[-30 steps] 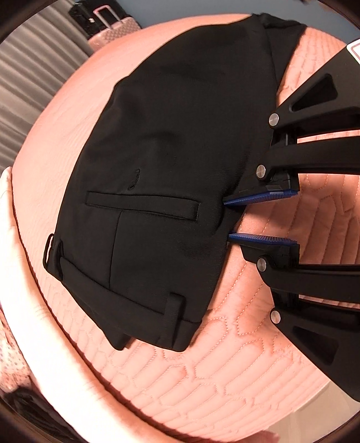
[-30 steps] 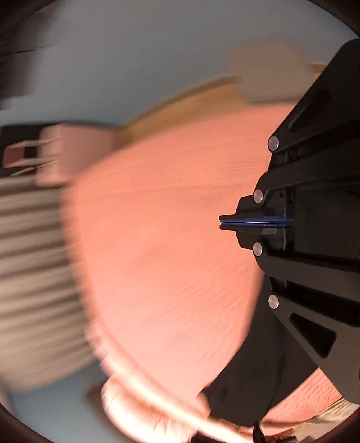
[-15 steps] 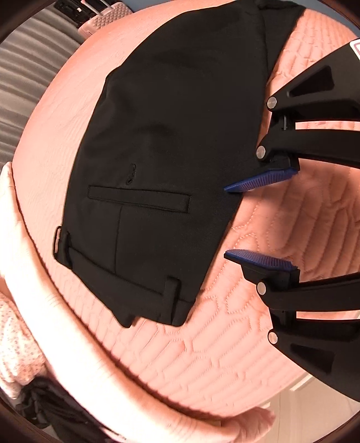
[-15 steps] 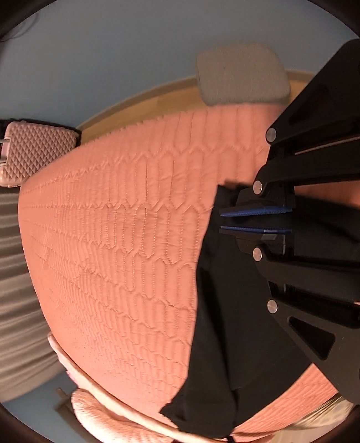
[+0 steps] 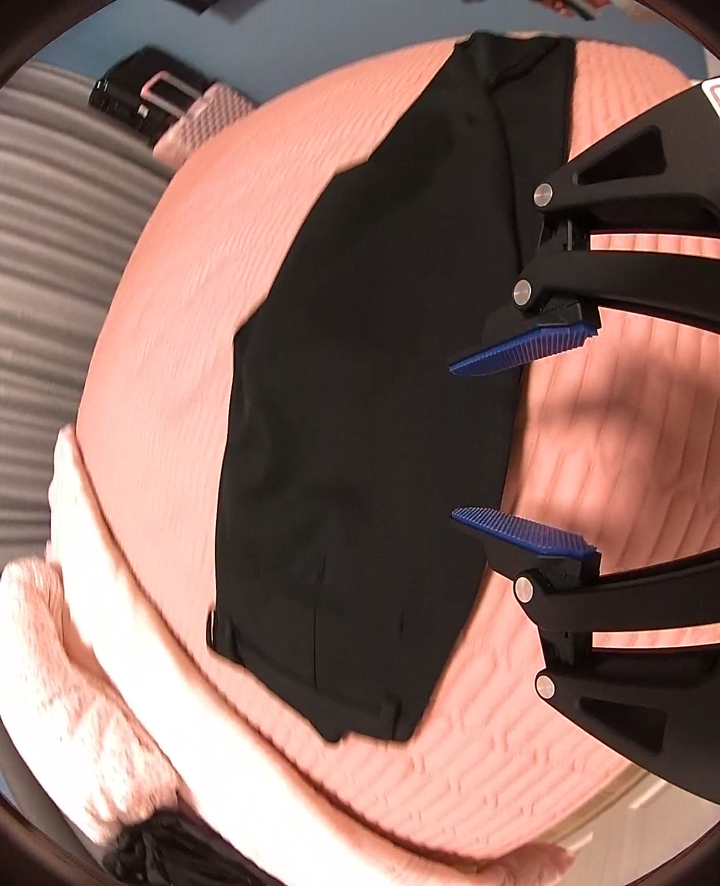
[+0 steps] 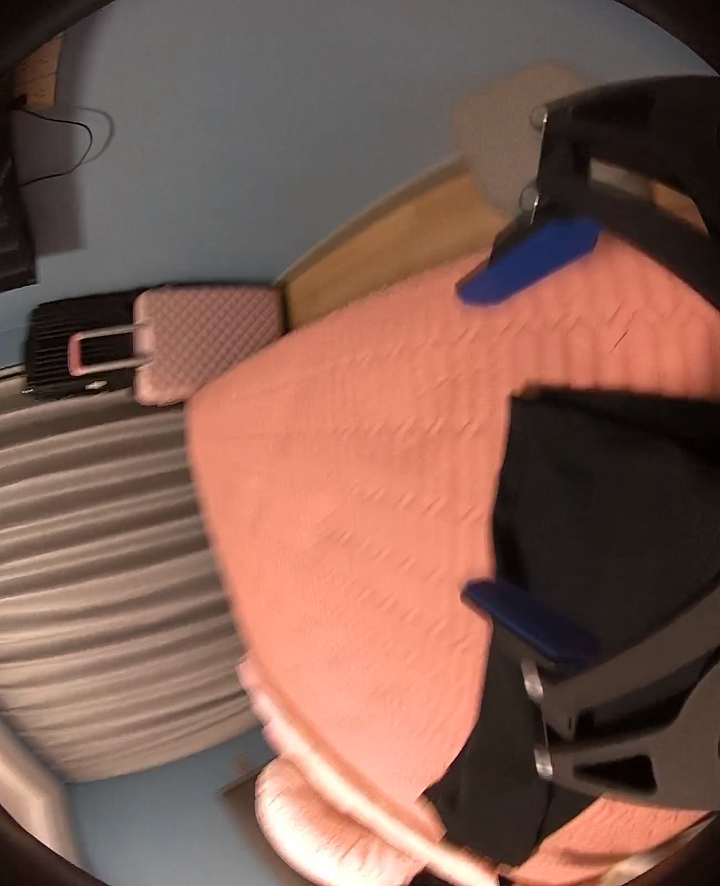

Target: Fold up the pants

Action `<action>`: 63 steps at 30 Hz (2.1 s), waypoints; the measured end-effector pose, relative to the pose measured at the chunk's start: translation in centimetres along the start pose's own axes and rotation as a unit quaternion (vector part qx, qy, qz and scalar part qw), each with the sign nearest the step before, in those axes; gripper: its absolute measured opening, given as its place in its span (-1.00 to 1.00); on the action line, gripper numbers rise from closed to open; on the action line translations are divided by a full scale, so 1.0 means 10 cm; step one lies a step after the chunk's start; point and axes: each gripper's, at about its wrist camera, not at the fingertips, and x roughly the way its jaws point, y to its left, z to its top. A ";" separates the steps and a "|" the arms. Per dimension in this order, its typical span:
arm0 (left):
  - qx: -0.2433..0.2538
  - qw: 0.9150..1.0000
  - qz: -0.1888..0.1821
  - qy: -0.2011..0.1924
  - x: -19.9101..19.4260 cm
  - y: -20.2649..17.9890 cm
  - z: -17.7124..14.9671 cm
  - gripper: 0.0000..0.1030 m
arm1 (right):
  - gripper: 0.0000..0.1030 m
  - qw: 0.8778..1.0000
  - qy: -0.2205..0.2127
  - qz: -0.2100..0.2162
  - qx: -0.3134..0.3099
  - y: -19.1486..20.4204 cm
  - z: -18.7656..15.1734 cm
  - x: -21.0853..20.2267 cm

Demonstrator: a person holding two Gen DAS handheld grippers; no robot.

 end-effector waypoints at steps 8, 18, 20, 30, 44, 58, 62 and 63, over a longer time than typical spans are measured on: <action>0.044 0.999 -0.018 0.013 -0.01 -0.48 -0.13 -0.02 | 0.08 0.991 0.123 0.032 -0.032 -0.02 -0.08 0.62; 0.055 0.998 0.013 0.022 0.11 -0.58 -0.11 0.07 | -0.97 0.981 -0.098 0.056 -0.161 0.32 0.28 -0.66; 0.051 0.998 0.026 0.030 0.18 -0.52 -0.12 0.07 | -0.99 0.962 -0.135 0.049 -0.231 0.47 0.18 -1.12; -0.016 0.998 0.029 0.046 0.27 -0.06 -0.23 0.07 | -0.91 0.991 0.054 0.014 -0.118 -0.09 -0.53 -0.74; 0.110 0.993 -0.004 0.032 0.01 -0.88 -0.28 0.14 | -0.43 0.976 0.203 0.071 -0.029 0.41 0.42 1.40; 0.055 0.998 -0.002 0.029 0.12 -0.59 -0.26 0.24 | 0.46 0.944 0.114 -0.104 -0.291 0.41 -0.67 -0.61; 0.000 0.999 0.033 0.031 0.12 -0.05 -0.29 0.24 | 0.47 0.983 0.068 -0.107 -0.133 0.24 -0.71 -1.02; -0.021 0.998 0.040 0.032 0.11 0.13 -0.28 0.24 | 0.47 0.990 0.051 -0.090 -0.096 0.31 -0.66 -1.12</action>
